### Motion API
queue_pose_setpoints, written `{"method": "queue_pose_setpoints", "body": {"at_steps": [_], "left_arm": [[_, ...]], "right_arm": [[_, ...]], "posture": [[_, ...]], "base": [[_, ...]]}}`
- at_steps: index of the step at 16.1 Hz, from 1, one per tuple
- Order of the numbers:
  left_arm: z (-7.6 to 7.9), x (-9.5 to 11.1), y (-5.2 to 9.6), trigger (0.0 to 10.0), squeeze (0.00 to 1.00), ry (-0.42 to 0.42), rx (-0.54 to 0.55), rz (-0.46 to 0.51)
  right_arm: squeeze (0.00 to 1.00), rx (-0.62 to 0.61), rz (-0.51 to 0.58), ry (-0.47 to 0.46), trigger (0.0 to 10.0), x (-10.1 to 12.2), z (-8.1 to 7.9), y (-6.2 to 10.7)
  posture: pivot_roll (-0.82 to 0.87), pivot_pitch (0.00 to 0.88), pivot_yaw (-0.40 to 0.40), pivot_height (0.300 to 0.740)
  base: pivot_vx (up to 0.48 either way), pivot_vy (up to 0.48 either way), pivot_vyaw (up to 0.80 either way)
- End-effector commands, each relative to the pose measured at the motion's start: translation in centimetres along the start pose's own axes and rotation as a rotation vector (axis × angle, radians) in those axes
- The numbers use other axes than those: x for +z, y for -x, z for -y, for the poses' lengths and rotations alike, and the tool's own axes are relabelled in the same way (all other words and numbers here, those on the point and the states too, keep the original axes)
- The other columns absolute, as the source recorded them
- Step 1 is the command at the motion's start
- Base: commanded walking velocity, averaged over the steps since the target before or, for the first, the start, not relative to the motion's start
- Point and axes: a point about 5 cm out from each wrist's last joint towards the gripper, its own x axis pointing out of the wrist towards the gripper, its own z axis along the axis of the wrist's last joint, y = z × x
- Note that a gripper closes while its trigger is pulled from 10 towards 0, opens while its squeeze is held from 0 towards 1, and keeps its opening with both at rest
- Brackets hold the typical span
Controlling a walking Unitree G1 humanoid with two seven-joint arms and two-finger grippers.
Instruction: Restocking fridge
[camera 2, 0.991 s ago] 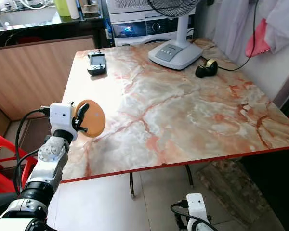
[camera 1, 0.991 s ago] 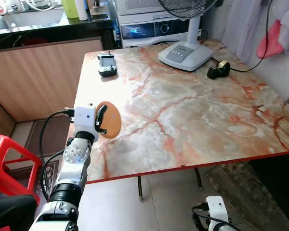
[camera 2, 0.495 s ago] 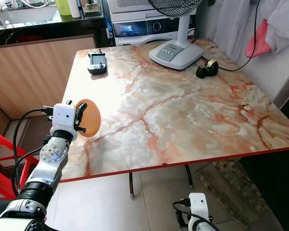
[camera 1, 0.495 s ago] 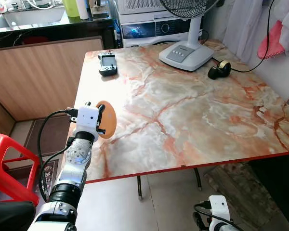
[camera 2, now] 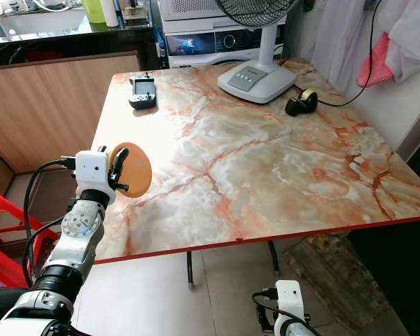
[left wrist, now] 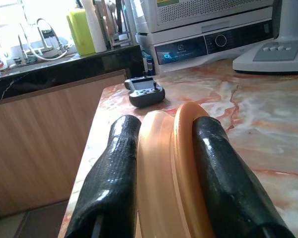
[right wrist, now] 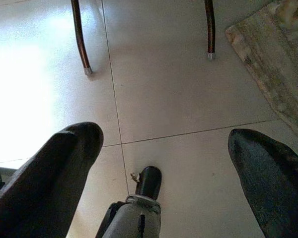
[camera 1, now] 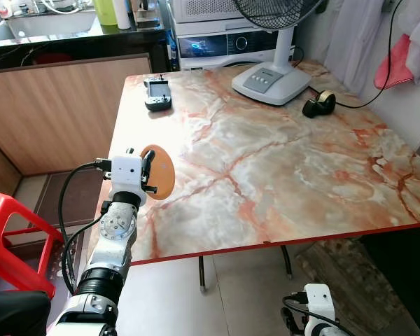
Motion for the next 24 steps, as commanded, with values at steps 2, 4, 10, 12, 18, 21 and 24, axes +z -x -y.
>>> {"method": "queue_pose_setpoints", "body": {"at_steps": [2,4,10,12,18,21,24], "left_arm": [[0.01,0.55,-0.17,10.0,0.0,0.007,0.001,0.035],[0.03,0.59,-0.2,10.0,0.0,0.006,-0.002,0.036],[0.23,0.49,-0.15,10.0,0.0,0.006,-0.012,0.033],[0.27,0.47,-0.16,10.0,0.0,0.001,-0.017,0.035],[0.36,0.4,-0.14,10.0,0.0,0.019,-0.017,0.033],[0.44,0.45,-0.17,10.0,0.0,0.019,-0.022,0.036],[0.39,0.44,-0.14,10.0,0.0,0.018,-0.019,0.037]], "right_arm": [[0.0,0.0,0.004,-0.012,10.0,-0.06,-0.01,0.02],[0.0,-0.004,0.005,-0.014,10.0,-0.07,0.0,0.02],[0.0,-0.009,0.003,-0.017,10.0,-0.23,0.1,0.06],[0.0,-0.009,0.001,-0.018,10.0,-0.29,0.08,0.07],[0.0,-0.005,-0.005,-0.011,10.0,-0.4,0.0,0.07],[0.0,-0.005,-0.004,-0.01,10.0,-0.37,-0.03,0.06],[0.0,-0.005,-0.007,-0.012,10.0,-0.35,-0.02,0.05]], "posture": [[0.06,0.0,0.001,0.74],[0.06,0.0,0.001,0.74],[0.05,0.0,0.002,0.74],[0.05,0.0,0.004,0.74],[0.05,0.0,0.004,0.74],[0.05,0.0,0.004,0.74],[0.05,0.0,0.002,0.74]], "base": [[0.0,0.33,0.0],[0.0,0.328,0.0],[0.0,0.272,0.0],[0.0,0.0,0.0],[0.0,0.214,0.0],[0.0,0.48,0.0],[0.0,0.394,0.0]]}}
